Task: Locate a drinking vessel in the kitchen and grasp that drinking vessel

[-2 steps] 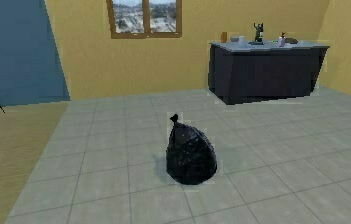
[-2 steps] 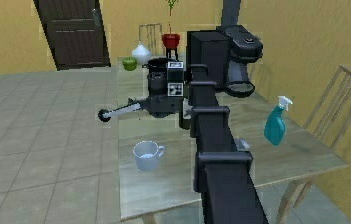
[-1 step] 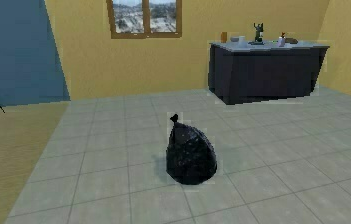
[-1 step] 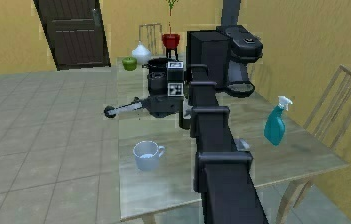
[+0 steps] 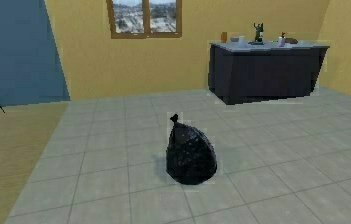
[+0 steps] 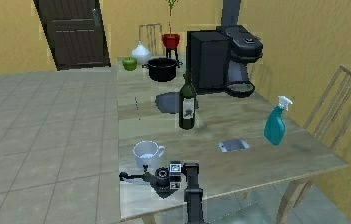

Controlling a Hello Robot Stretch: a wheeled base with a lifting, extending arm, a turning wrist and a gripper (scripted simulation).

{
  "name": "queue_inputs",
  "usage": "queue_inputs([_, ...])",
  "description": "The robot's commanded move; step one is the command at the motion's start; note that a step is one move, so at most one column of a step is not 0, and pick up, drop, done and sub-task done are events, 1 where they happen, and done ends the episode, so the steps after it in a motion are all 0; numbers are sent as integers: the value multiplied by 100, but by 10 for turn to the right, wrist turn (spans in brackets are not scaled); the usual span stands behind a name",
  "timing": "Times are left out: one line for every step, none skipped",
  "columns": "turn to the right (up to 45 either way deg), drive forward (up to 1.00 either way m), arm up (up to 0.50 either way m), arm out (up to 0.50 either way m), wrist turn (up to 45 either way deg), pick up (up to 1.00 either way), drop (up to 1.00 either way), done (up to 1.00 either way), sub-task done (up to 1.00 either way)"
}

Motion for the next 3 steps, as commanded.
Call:
queue_inputs([0, 0, 0, 0, 0, 100, 0, 0, 0])
queue_inputs([0, 0, 10, 0, 0, 0, 0, 0, 0])
queue_inputs([0, 0, 0, 0, 0, 0, 0, 100, 0])
